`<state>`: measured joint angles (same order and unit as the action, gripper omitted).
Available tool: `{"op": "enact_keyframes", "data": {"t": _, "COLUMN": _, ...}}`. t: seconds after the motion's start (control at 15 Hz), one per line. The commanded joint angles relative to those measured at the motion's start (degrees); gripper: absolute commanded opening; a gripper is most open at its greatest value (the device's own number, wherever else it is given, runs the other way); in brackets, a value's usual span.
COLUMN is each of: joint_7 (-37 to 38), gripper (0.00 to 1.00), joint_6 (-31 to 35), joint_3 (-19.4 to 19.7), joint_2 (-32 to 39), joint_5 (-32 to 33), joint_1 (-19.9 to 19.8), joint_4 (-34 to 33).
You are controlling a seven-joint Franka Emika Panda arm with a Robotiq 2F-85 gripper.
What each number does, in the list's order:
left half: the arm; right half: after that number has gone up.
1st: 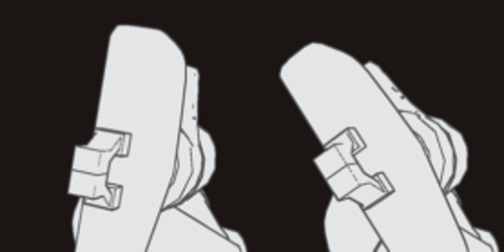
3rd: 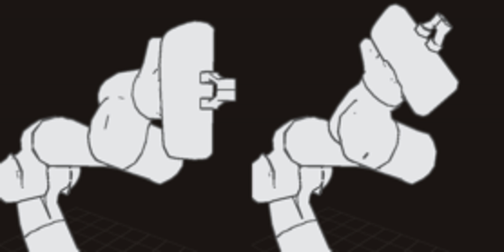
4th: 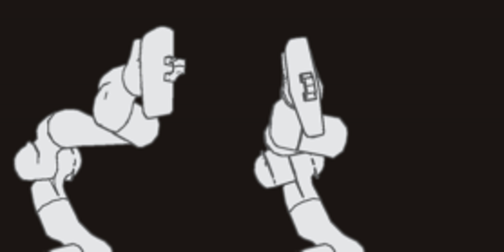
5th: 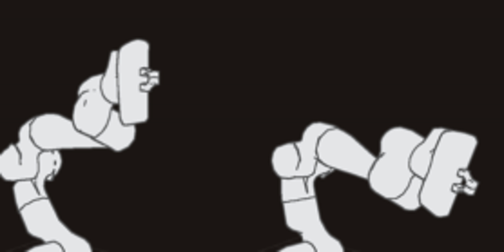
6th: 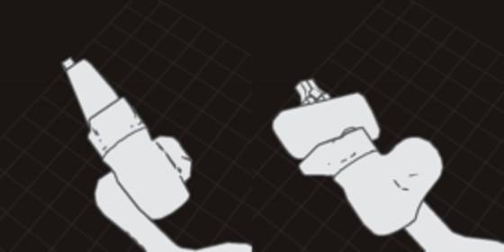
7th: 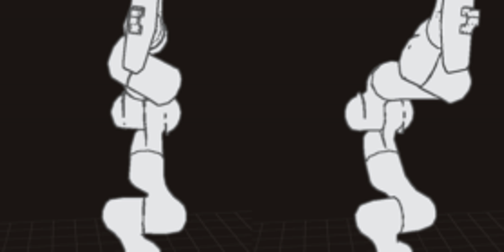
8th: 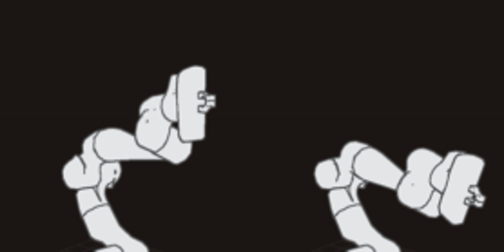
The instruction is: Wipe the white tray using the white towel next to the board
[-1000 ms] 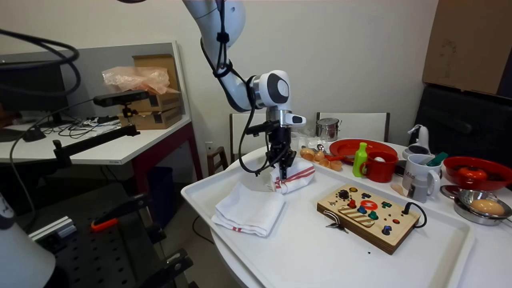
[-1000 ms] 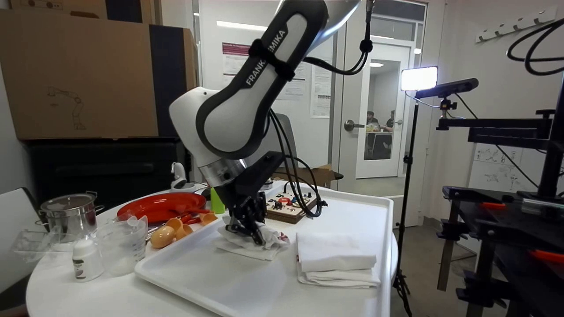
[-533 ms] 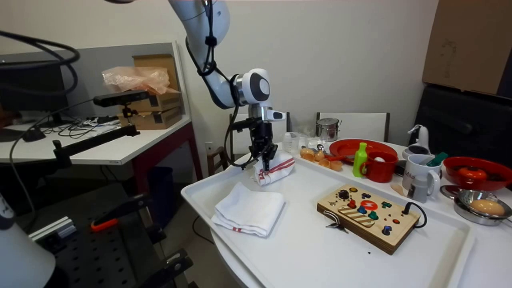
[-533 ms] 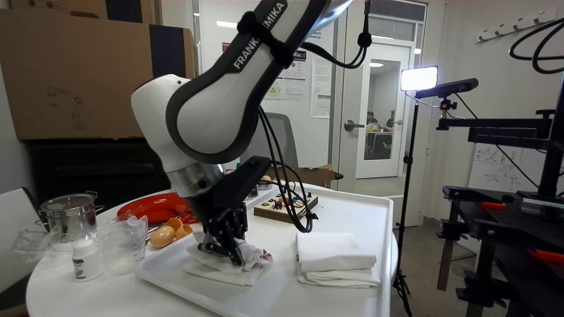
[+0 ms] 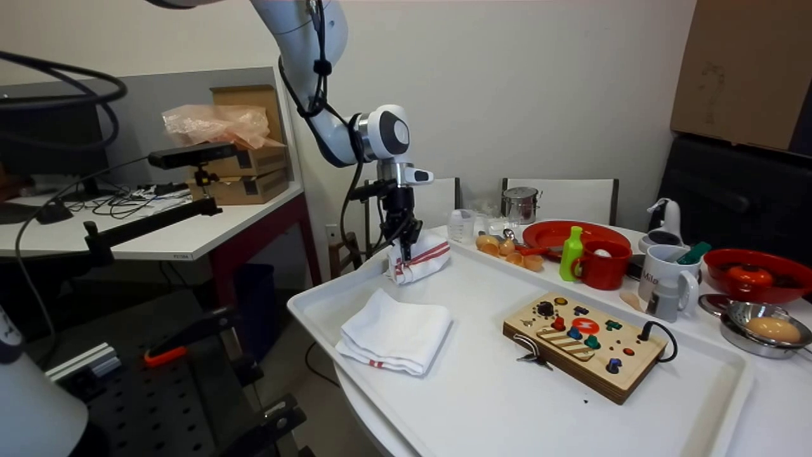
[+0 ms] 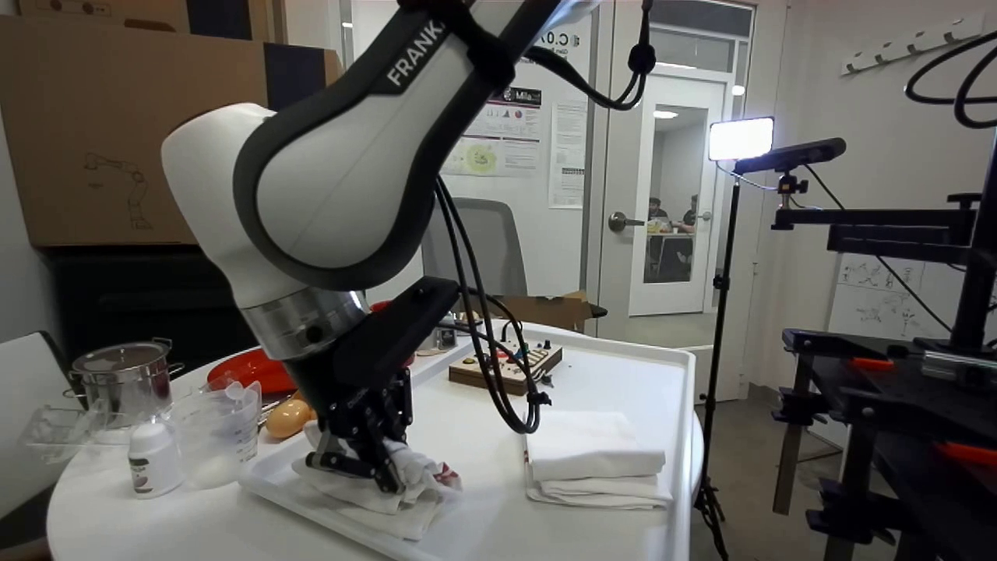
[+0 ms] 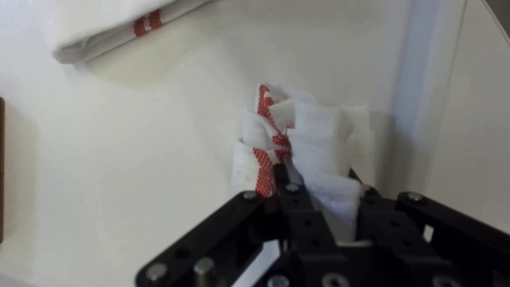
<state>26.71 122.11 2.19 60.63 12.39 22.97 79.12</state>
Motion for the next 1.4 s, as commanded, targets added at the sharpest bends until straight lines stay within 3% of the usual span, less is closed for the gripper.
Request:
{"op": "enact_keyframes", "data": {"t": 0.0, "joint_7": 2.14, "gripper": 0.05, "joint_6": 0.25, "joint_3": 2.48, "joint_2": 3.14, "joint_5": 0.38, "joint_1": -0.15, "joint_4": -3.46}}
{"op": "enact_keyframes", "data": {"t": 0.33, "joint_7": 3.83, "gripper": 0.05, "joint_6": 3.18, "joint_3": 6.38, "joint_2": 5.17, "joint_5": 0.52, "joint_1": -2.68, "joint_4": -2.49}}
{"op": "enact_keyframes", "data": {"t": 0.93, "joint_7": 6.45, "gripper": 0.05, "joint_6": 2.59, "joint_3": 9.54, "joint_2": 5.92, "joint_5": -0.76, "joint_1": -10.11, "joint_4": -3.21}}
{"op": "enact_keyframes", "data": {"t": 1.33, "joint_7": 4.89, "gripper": 0.05, "joint_6": 8.17, "joint_3": 9.33, "joint_2": 1.37, "joint_5": 0.48, "joint_1": -10.49, "joint_4": 4.7}}
